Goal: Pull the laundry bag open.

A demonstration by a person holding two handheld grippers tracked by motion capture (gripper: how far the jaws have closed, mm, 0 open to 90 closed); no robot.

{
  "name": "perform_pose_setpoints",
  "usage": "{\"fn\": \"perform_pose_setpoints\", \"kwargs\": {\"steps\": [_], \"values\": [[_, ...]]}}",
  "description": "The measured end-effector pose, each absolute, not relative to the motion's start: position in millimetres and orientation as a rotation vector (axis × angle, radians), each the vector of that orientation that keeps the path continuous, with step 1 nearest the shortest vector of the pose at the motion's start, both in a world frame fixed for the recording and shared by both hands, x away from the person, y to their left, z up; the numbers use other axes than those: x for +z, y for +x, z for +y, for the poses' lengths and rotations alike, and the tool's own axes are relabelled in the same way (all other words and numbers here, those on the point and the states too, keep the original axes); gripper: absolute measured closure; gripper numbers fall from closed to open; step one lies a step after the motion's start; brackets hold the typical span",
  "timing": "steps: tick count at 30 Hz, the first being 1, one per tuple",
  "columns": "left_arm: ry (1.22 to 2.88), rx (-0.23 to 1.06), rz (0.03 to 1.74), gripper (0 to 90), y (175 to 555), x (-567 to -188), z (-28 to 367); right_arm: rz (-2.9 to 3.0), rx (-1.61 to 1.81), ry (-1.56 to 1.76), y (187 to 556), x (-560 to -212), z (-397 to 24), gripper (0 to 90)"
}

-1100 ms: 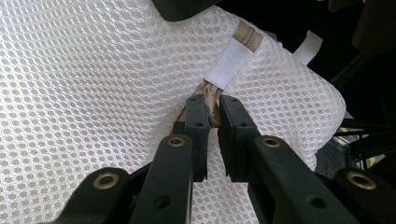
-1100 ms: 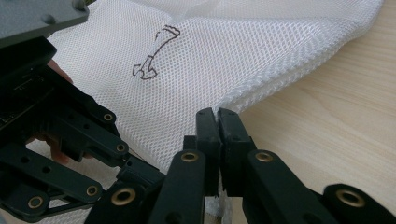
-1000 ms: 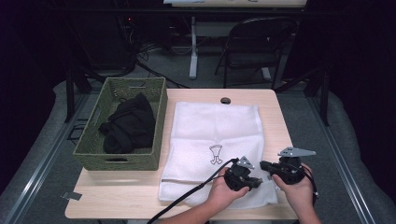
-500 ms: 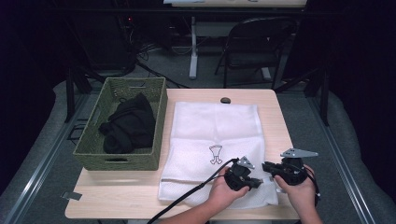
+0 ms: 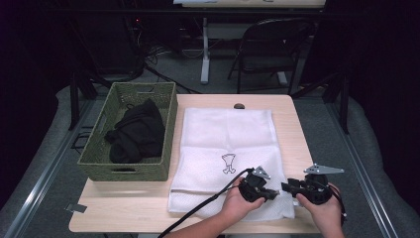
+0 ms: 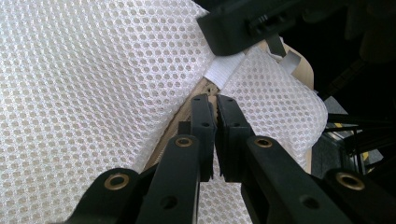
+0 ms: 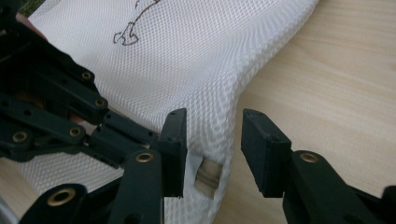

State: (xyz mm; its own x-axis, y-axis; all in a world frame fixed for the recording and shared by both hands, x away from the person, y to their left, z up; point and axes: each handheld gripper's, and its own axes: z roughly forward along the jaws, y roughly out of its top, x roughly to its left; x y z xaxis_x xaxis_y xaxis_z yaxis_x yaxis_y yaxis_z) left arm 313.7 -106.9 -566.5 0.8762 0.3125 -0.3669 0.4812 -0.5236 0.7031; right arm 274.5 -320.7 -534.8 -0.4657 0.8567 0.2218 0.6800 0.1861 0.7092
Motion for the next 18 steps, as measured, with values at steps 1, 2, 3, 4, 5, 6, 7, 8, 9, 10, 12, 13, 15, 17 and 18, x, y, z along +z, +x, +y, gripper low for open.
{"fn": "perform_pose_setpoints", "kwargs": {"steps": [1, 2, 3, 4, 5, 6, 7, 8, 9, 10, 12, 13, 15, 17, 18], "values": [[2.163, -0.244, 0.571, 87.2, 313.7, -566.5, -106.9, 2.235, 1.146, 1.480, 274.5, -534.8, -320.7, 60.7], [2.162, -0.244, 0.570, 87.2, 314.6, -566.7, -107.3, 2.244, 1.133, 1.492, 272.3, -536.8, -321.3, 59.6], [2.162, -0.244, 0.570, 87.2, 314.6, -566.7, -107.3, 2.244, 1.133, 1.492, 272.3, -536.8, -321.3, 59.6], [2.162, -0.245, 0.570, 87.2, 314.7, -566.5, -107.4, 2.248, 1.138, 1.496, 271.5, -538.0, -321.4, 59.2], [2.161, -0.245, 0.572, 87.2, 314.7, -566.3, -107.6, 2.255, 1.134, 1.499, 271.1, -539.2, -322.0, 58.7], [2.160, -0.241, 0.569, 87.2, 314.6, -565.8, -108.1, 2.263, 1.137, 1.511, 270.3, -541.5, -322.5, 58.4], [2.160, -0.241, 0.569, 87.2, 314.6, -565.8, -108.1, 2.263, 1.137, 1.511, 270.3, -541.5, -322.5, 58.4], [2.160, -0.244, 0.567, 87.2, 314.6, -565.7, -108.4, 2.269, 1.141, 1.520, 269.7, -542.5, -322.3, 58.5], [2.162, -0.240, 0.565, 87.2, 314.5, -565.7, -108.8, 2.270, 1.146, 1.519, 269.5, -543.7, -322.3, 59.0], [2.175, -0.227, 0.569, 87.2, 314.1, -565.1, -109.1, 2.275, 1.147, 1.520, 269.0, -544.1, -322.0, 59.6], [2.168, -0.232, 0.568, 87.2, 314.3, -565.7, -109.3, 2.278, 1.148, 1.516, 268.4, -544.1, -321.5, 61.8], [2.168, -0.232, 0.569, 87.2, 314.5, -565.7, -109.4, 2.283, 1.149, 1.513, 268.1, -543.9, -321.3, 62.5], [2.163, -0.237, 0.570, 87.2, 314.8, -565.9, -109.4, 2.292, 1.155, 1.507, 268.0, -544.2, -320.4, 64.0], [2.166, -0.236, 0.572, 87.2, 315.3, -565.6, -109.1, 2.300, 1.153, 1.500, 267.8, -544.2, -318.6, 65.6], [2.164, -0.238, 0.571, 87.2, 315.7, -565.7, -108.8, 2.306, 1.153, 1.488, 268.0, -544.4, -317.8, 66.5]]}}
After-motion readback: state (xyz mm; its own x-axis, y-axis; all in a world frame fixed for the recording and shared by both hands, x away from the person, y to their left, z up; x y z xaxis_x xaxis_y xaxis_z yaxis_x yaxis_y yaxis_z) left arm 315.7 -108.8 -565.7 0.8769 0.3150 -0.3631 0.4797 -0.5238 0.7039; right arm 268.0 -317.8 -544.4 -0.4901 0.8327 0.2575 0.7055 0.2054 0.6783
